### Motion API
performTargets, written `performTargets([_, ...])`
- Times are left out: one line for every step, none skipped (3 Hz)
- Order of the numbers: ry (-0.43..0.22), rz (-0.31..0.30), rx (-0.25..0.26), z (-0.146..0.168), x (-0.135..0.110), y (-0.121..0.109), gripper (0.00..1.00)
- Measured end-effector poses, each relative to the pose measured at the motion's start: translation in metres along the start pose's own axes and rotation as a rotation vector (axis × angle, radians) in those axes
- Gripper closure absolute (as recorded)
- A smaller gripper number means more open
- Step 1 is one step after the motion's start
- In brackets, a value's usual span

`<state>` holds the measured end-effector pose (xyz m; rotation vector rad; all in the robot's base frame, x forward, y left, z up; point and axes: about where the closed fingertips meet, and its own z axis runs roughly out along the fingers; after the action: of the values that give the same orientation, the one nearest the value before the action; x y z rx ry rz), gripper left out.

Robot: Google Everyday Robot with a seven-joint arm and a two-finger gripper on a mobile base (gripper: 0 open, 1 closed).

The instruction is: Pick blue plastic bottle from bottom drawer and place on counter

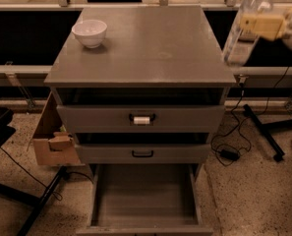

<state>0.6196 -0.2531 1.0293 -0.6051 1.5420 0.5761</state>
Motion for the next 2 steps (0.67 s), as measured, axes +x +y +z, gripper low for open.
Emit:
performTargets([0.01,-0.035,0.076,0.039,-0.035,-0.042,1.0])
performTargets([0.067,-0.026,0.095,0.091,-0.027,-0.083,1.0])
